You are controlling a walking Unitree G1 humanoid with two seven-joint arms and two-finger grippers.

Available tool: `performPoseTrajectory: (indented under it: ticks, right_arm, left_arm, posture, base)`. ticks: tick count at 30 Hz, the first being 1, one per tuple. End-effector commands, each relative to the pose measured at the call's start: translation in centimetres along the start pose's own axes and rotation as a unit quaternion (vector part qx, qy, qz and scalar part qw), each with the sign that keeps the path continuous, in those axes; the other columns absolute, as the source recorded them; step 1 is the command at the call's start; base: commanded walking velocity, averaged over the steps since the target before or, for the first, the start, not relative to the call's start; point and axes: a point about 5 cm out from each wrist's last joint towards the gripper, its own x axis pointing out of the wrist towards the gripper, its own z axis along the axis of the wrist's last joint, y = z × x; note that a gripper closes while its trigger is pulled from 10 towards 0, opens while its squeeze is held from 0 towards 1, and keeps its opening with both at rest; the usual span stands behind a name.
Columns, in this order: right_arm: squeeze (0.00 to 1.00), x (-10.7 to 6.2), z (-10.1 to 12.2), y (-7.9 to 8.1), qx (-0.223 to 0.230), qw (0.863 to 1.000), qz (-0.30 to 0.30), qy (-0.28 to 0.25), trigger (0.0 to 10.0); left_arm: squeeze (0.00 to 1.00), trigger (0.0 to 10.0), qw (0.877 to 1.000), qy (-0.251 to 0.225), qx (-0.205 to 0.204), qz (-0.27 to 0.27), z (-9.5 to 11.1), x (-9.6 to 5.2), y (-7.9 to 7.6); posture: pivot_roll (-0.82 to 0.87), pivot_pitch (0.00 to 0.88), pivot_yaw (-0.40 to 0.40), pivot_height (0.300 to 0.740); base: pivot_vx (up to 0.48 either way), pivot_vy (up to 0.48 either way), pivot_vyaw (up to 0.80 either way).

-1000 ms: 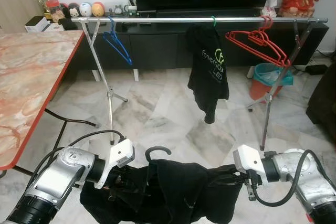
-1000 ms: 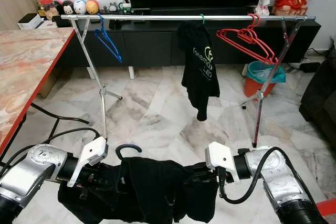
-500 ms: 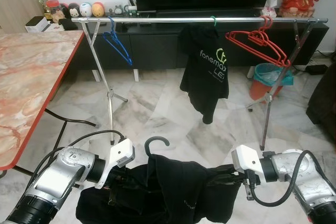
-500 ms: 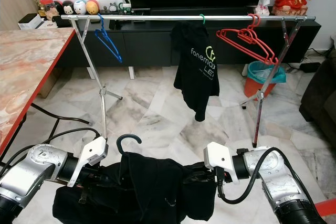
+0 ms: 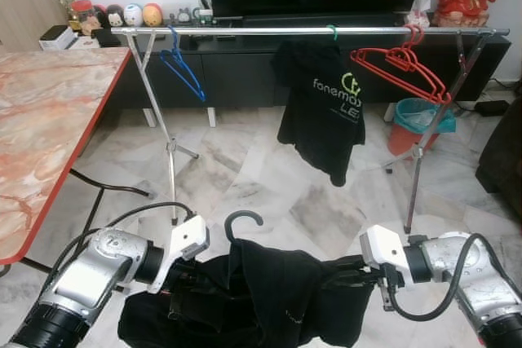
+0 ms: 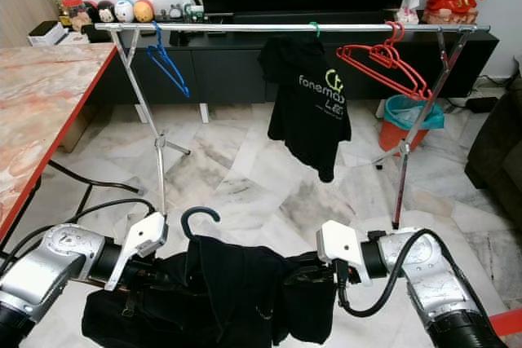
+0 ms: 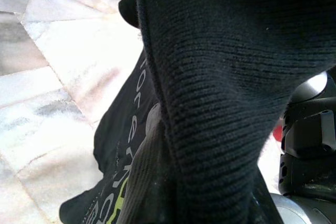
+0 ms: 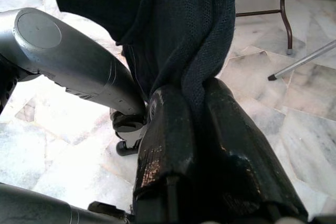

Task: Hang hanger

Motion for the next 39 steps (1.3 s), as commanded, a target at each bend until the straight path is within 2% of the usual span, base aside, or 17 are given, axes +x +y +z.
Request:
performPoseTrajectory:
  ticks: [1,9,10,12,26,30,32,37,39]
  right_arm:
    - [0.00,0.0,0.5,-0.3,-0.011,1.000,-0.003,-0.010,0.0]
    - [0.00,0.0,0.4,-0.3,-0.010,1.000,-0.005,-0.009,0.0]
    - [1.00,0.0,0.2,-0.5,-0.008,1.000,-0.010,-0.002,10.0]
    - [1.00,0.1,-0.2,-0.9,-0.005,1.000,-0.021,0.011,10.0]
    - [1.00,-0.1,-0.1,-1.6,-0.013,0.999,-0.038,0.013,10.0]
    - [1.00,0.1,0.6,-3.2,-0.026,0.994,-0.104,-0.003,10.0]
    - [1.00,0.2,0.9,-3.5,-0.029,0.993,-0.114,-0.012,10.0]
    - [1.00,0.3,1.0,-3.5,-0.032,0.994,-0.107,-0.015,10.0]
    - [1.00,0.5,0.9,-3.2,-0.028,0.996,-0.083,-0.015,10.0]
  left_arm:
    - [0.00,0.0,1.000,-0.009,0.007,0.004,0.6,-0.4,0.1]
    - [0.00,0.0,1.000,-0.010,0.006,0.007,0.5,-0.5,0.1]
    - [0.00,0.0,1.000,-0.019,0.006,0.008,0.6,-0.5,0.2]
    - [0.00,0.0,0.999,-0.032,0.008,0.007,0.7,-0.4,0.3]
    - [0.00,0.0,0.999,-0.031,0.009,-0.001,0.6,0.0,0.2]
    - [0.00,0.0,1.000,-0.018,0.009,-0.019,0.3,0.2,-0.2]
    - [0.00,0.0,1.000,-0.012,0.011,-0.024,0.2,0.3,-0.4]
    - [0.00,0.0,0.999,-0.006,0.012,-0.030,0.0,0.5,-0.5]
    - [0.00,0.0,0.999,0.001,0.012,-0.036,-0.2,0.7,-0.6]
  posture:
    - [0.07,0.000,0.034,0.740]
    - [0.07,0.000,0.032,0.740]
    - [0.06,0.000,0.026,0.740]
    - [0.06,0.000,0.025,0.740]
    - [0.06,0.000,0.019,0.740]
    - [0.06,0.000,0.020,0.740]
    - [0.06,0.000,0.020,0.740]
    - [0.06,0.000,0.017,0.740]
    - [0.06,0.000,0.016,0.740]
  base:
    - [0.000,0.000,0.00]
    - [0.000,0.000,0.00]
    - [0.000,0.000,0.00]
    - [0.000,0.000,0.00]
    - [0.000,0.000,0.00]
    - [0.000,0.000,0.00]
    - [0.000,0.000,0.00]
    - [0.000,0.000,0.00]
    - [0.000,0.000,0.00]
